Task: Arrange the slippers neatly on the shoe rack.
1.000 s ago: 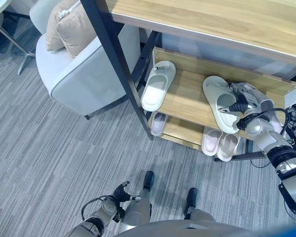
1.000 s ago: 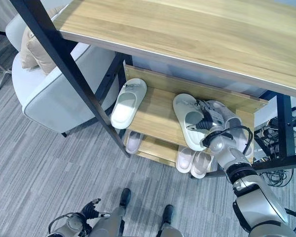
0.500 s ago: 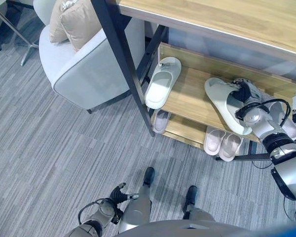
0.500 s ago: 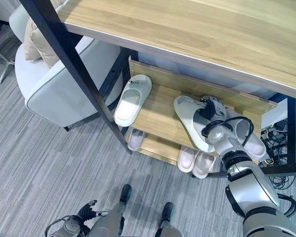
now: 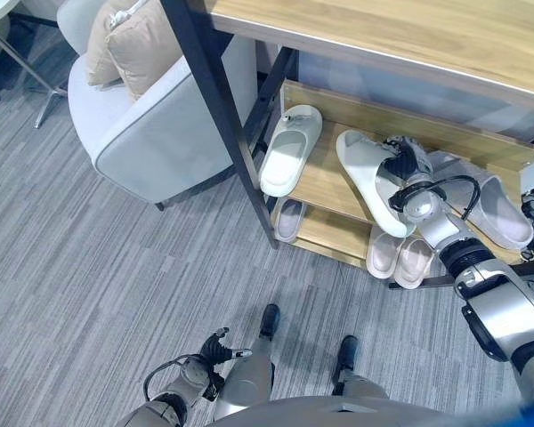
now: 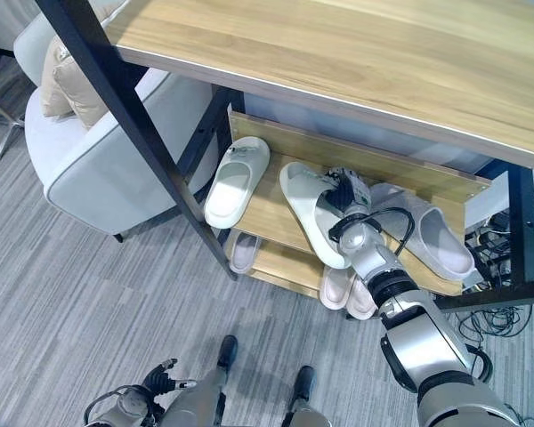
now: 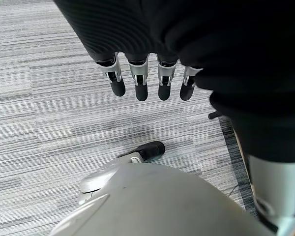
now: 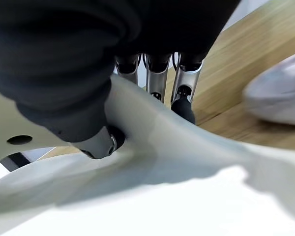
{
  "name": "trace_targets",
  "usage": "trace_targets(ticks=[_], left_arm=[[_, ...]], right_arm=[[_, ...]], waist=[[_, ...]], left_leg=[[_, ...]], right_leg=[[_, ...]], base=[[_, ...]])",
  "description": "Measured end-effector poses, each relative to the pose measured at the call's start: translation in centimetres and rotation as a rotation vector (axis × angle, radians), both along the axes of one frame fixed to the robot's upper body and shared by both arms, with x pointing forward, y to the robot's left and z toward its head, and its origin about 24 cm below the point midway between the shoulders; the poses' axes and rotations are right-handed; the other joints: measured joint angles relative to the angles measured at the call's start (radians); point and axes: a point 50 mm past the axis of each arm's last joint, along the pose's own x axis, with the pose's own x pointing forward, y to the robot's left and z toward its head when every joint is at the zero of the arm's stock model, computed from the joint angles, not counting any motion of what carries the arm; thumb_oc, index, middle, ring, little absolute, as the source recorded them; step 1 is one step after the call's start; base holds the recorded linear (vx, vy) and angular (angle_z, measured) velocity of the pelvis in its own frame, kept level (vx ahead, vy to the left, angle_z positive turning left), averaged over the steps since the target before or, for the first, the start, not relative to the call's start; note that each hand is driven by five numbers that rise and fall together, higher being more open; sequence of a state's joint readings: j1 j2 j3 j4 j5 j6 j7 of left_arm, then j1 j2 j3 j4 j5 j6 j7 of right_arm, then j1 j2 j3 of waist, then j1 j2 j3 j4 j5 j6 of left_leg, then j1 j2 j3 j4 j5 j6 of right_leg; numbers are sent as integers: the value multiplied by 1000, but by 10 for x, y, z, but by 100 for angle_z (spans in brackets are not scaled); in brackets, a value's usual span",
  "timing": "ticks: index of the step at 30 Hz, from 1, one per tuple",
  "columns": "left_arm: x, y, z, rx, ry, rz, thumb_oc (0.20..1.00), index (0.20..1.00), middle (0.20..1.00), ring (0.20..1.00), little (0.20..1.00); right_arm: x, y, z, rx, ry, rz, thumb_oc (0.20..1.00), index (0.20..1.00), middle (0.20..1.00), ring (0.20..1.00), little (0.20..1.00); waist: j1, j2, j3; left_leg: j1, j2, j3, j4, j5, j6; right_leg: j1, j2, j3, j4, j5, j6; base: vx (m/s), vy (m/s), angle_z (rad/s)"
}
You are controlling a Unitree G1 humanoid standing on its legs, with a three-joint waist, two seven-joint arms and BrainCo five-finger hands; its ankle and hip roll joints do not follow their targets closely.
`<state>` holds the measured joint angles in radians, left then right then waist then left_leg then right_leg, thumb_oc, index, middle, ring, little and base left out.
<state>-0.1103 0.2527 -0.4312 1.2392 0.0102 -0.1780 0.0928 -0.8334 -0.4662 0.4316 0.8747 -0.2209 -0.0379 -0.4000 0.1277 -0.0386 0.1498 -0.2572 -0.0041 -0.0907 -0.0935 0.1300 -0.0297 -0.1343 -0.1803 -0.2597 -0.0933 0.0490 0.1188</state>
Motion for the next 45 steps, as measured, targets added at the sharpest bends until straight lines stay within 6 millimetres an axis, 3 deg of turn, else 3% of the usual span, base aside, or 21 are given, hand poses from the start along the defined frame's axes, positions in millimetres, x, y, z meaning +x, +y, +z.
trace_targets(ticks=[5, 11, 20, 21, 22, 32, 37, 41, 43, 45], left_arm=[[1, -8, -1, -19, 0, -11, 1000, 1000, 1000, 1000, 1000], [13, -12, 3, -26, -31, -13, 1000, 1000, 1000, 1000, 1000], [13, -10, 3, -9, -33, 2, 1000, 1000, 1000, 1000, 1000], [12, -10, 2, -6, -27, 4, 1000, 1000, 1000, 1000, 1000], [12, -10, 2, -4, -26, 5, 1000, 1000, 1000, 1000, 1000], [10, -9, 1, 4, -24, 12, 1000, 1000, 1000, 1000, 1000], [9, -14, 0, -1, -15, 17, 1000, 1000, 1000, 1000, 1000], [6, -16, -2, 2, -5, 37, 1000, 1000, 1000, 1000, 1000], [9, -18, -1, 0, -13, 62, 1000, 1000, 1000, 1000, 1000], [9, -22, -1, -14, -13, 77, 1000, 1000, 1000, 1000, 1000]], right_arm=[[19, 7, 21, 74, -10, -99, 200, 200, 200, 200, 200], [22, -6, 19, 144, 53, -192, 200, 200, 200, 200, 200], [23, 11, 10, 182, 103, -168, 200, 200, 200, 200, 200], [23, 15, 8, 192, 109, -160, 699, 699, 699, 699, 699], [23, 17, 7, 195, 114, -157, 1000, 1000, 1000, 1000, 1000], [23, 23, 3, 243, 120, -162, 1000, 1000, 1000, 1000, 1000], [18, 35, -5, 290, 91, -129, 1000, 1000, 1000, 1000, 1000], [5, 61, -12, 432, 53, -24, 1000, 1000, 1000, 1000, 1000], [-8, 67, -15, 499, 6, 28, 1000, 1000, 1000, 1000, 1000], [-17, 63, -32, 502, 36, 11, 1000, 1000, 1000, 1000, 1000]], waist=[[13, 34, -2], [31, 35, -4], [34, 31, -36], [34, 28, -44], [34, 25, -48], [29, 18, -57], [23, 34, -77], [-6, 42, -90], [-22, 40, -93], [-42, 39, -94]], left_leg=[[-7, -13, 1, 0, 0, 1], [-25, -18, -4, 3, 2, 3], [-39, -23, -26, 11, 3, 4], [-39, -24, -26, 11, 3, 5], [-40, -26, -28, 11, 5, 6], [-41, -36, -29, 11, 8, 10], [-39, -37, -24, 11, 8, 10], [-25, -35, -8, 5, 8, 10], [-10, -35, -1, 1, 8, 10], [-1, -35, 4, 1, 6, 9]], right_leg=[[-7, -12, 0, 0, 1, 4], [-18, -13, -5, 0, 3, 7], [-18, -14, -29, 1, 3, 7], [-18, -15, -29, 1, 3, 7], [-18, -17, -30, 1, 3, 7], [-17, -31, -31, 0, 6, 12], [-18, -33, -27, 0, 7, 13], [-14, -33, -10, 0, 9, 16], [-6, -35, -3, 0, 10, 17], [2, -37, -1, 0, 10, 18]], base=[[-21, 54, 2], [8, 44, 4], [14, 45, 7], [7, 42, 3], [10, 45, 3], [2, 8, 1], [2, 3, -1], [27, 18, -10], [29, 19, -12], [20, 20, -6]])
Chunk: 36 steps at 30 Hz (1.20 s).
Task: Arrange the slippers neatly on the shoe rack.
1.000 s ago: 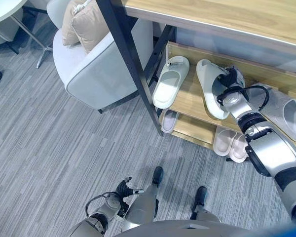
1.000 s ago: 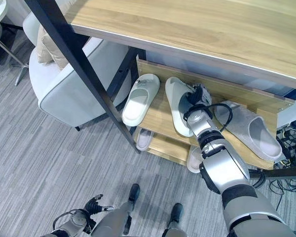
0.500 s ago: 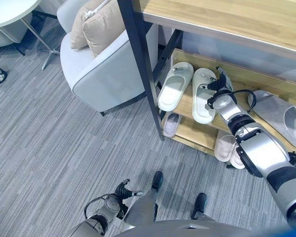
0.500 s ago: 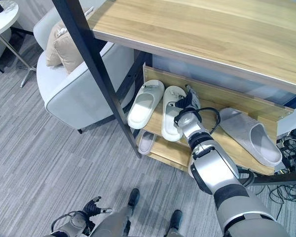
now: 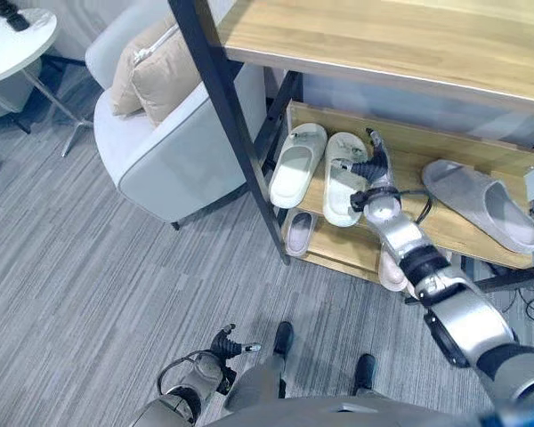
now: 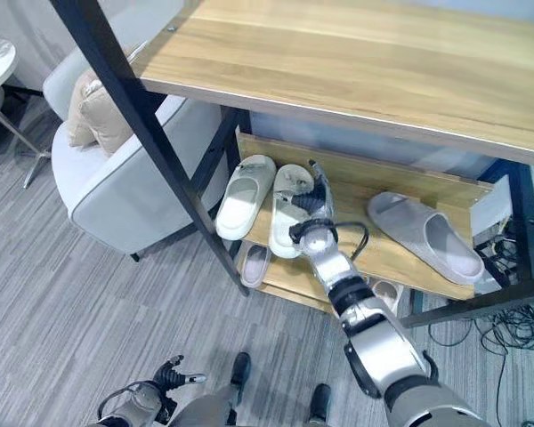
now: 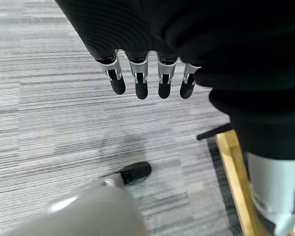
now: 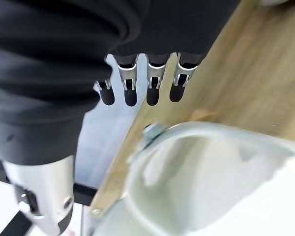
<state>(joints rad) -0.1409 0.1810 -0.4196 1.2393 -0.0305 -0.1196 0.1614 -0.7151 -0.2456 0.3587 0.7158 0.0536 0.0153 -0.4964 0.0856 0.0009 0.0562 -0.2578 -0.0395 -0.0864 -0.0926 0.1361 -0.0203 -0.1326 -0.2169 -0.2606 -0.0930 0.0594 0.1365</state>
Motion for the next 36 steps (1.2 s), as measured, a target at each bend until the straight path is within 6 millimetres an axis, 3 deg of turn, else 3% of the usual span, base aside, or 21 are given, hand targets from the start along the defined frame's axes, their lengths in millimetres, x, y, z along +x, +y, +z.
trace_targets(ticks=[4, 7, 36], left_arm=[[-5, -5, -2, -15, 16, 11, 1000, 1000, 1000, 1000, 1000], [-7, -5, -3, -18, 16, 41, 1000, 1000, 1000, 1000, 1000], [-10, 4, -4, 37, 28, 104, 1000, 1000, 1000, 1000, 1000]], right_arm=[[-27, -11, -39, -8, 72, -45, 1000, 1000, 1000, 1000, 1000], [-47, -9, -55, 8, 87, -29, 1000, 1000, 1000, 1000, 1000], [-55, 29, -62, 86, 146, 207, 1000, 1000, 1000, 1000, 1000]], waist=[[-28, -3, -2], [-38, -3, -1], [-67, -33, 13]], left_leg=[[0, 2, 14, 0, -3, -3], [2, 3, 20, 0, -1, 1], [47, 5, 52, -2, -19, 5]], right_leg=[[-7, 0, 8, 0, 5, 0], [-9, 0, 22, 0, 5, 0], [20, -2, 45, 0, 7, 1]], base=[[3, 10, -8], [8, 3, -8], [5, 4, -2]])
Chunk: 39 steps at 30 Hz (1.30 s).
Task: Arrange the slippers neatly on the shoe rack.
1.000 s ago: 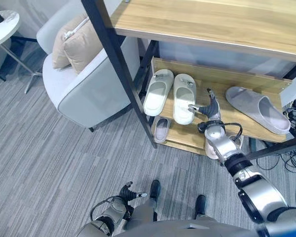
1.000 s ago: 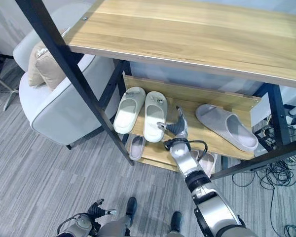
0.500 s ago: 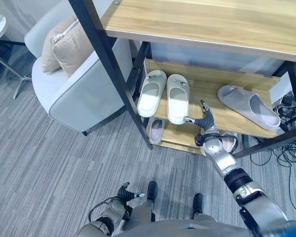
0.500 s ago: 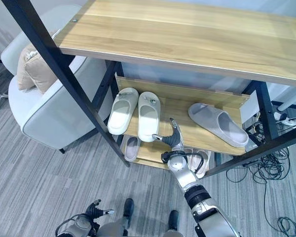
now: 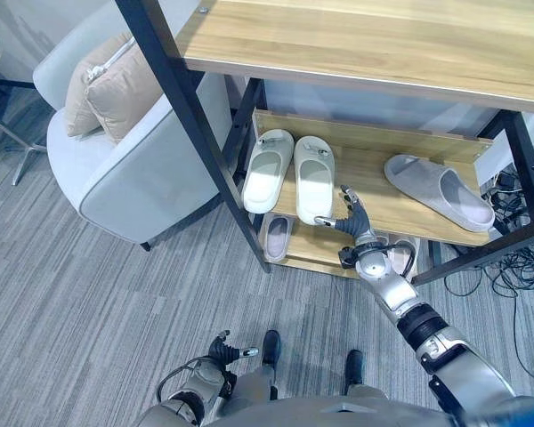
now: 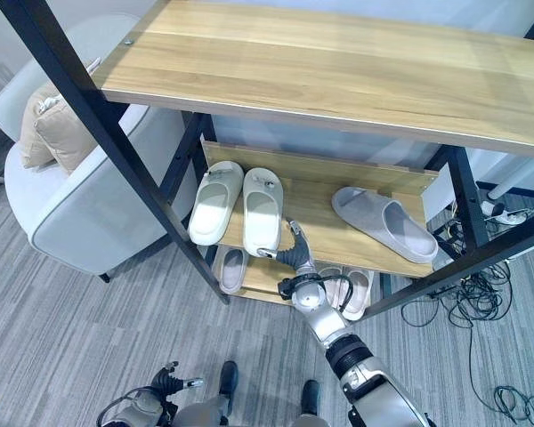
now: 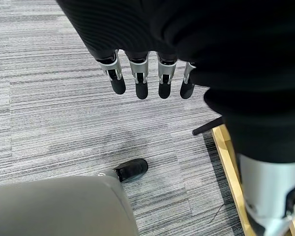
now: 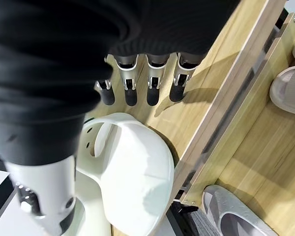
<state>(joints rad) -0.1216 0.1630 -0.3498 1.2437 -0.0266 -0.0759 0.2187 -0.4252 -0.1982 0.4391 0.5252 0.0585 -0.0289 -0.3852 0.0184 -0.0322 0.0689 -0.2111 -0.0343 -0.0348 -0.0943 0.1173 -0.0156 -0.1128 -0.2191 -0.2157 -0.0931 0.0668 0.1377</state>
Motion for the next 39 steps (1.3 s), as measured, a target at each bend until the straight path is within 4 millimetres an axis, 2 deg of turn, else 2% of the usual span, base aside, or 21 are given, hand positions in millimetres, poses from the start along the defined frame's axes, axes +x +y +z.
trace_targets(ticks=[8, 11, 20, 28, 39], left_arm=[[0, 4, 0, 14, 5, 12, 1000, 1000, 1000, 1000, 1000], [-1, 4, 0, 17, 7, 13, 1000, 1000, 1000, 1000, 1000], [0, 4, 0, 18, 8, 13, 1000, 1000, 1000, 1000, 1000], [-3, 4, -1, 20, 16, 18, 1000, 1000, 1000, 1000, 1000], [-3, 6, -1, 30, 12, 23, 1000, 1000, 1000, 1000, 1000]], right_arm=[[-1, 12, 0, 23, 15, 55, 1000, 1000, 1000, 1000, 1000], [-3, 19, -1, 29, 19, 74, 1000, 1000, 1000, 1000, 1000], [-2, 19, -1, 57, 29, 71, 1000, 1000, 1000, 1000, 1000], [-4, 24, -2, 67, 38, 92, 1000, 1000, 1000, 1000, 1000], [-4, 27, -2, 81, 50, 107, 1000, 1000, 1000, 1000, 1000]], waist=[[1, -22, 0], [2, -23, 0], [2, -20, -2], [14, -4, -14], [27, -15, -22]], left_leg=[[9, 0, 0, 0, -1, 0], [18, 0, 1, -2, -6, 1], [19, 0, 2, 0, -6, 3], [21, 0, 3, 0, -5, 4], [28, 0, 4, 0, -7, 2]], right_leg=[[9, -1, 3, 0, 0, 0], [17, -1, 4, 0, -2, -1], [17, -1, 5, 0, -3, -2], [19, -1, 5, 0, -3, -2], [26, -1, 8, 0, -3, -2]], base=[[0, 0, 0], [0, 0, 0], [0, 0, 0], [0, 0, 0], [0, 0, 0]])
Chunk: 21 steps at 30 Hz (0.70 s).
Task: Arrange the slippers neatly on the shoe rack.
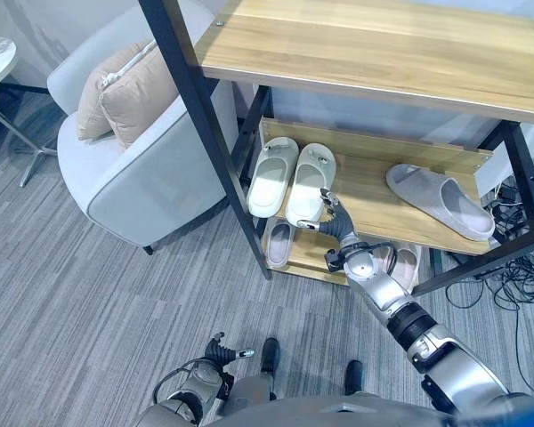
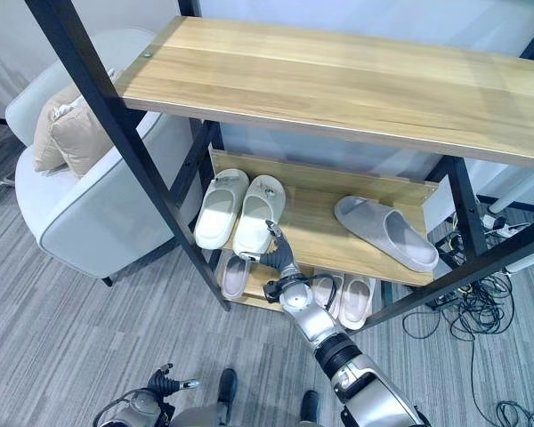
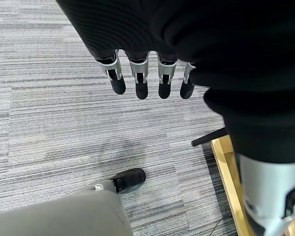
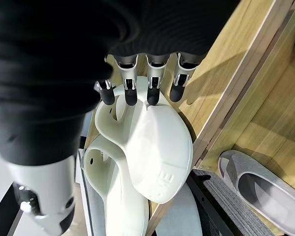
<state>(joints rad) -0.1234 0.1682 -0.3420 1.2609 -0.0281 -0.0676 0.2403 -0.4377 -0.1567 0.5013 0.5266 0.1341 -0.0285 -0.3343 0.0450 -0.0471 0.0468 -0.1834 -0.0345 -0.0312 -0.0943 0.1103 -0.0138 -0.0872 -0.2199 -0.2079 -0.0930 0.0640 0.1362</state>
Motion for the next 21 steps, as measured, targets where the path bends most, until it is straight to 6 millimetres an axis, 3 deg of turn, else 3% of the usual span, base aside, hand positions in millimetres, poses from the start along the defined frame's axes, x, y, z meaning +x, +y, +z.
trace_targets(ticks=[6, 13, 17, 21], left_arm=[[-1, 0, 0, 3, 4, 2, 1000, 1000, 1000, 1000, 1000], [-7, 4, -2, 5, 15, 41, 1000, 1000, 1000, 1000, 1000], [-9, 3, -2, 5, 18, 36, 1000, 1000, 1000, 1000, 1000], [-11, 2, -3, 4, 15, 27, 1000, 1000, 1000, 1000, 1000]], right_arm=[[0, -1, 0, -1, -1, -3, 1000, 1000, 1000, 1000, 1000], [0, -21, 5, -95, -84, -102, 1000, 1000, 1000, 1000, 1000], [5, -39, 19, -266, -208, -124, 1000, 1000, 1000, 1000, 1000], [12, -79, 33, -396, -284, -248, 1000, 1000, 1000, 1000, 1000]], waist=[[-2, -15, -10], [-29, -9, -10], [-28, 13, -14], [-30, 16, -15]], left_leg=[[2, 0, 1, -1, 0, 0], [18, -1, 13, -4, -4, 3], [28, 0, 18, -5, -10, 2], [29, 1, 20, -5, -10, 5]], right_leg=[[2, -1, 1, 0, 0, 0], [11, -3, 6, 0, 0, 0], [18, -3, 11, -1, -1, 1], [19, -3, 12, -1, -3, 4]], base=[[0, 0, 0], [6, -8, -5], [14, -36, -3], [19, -25, 0]])
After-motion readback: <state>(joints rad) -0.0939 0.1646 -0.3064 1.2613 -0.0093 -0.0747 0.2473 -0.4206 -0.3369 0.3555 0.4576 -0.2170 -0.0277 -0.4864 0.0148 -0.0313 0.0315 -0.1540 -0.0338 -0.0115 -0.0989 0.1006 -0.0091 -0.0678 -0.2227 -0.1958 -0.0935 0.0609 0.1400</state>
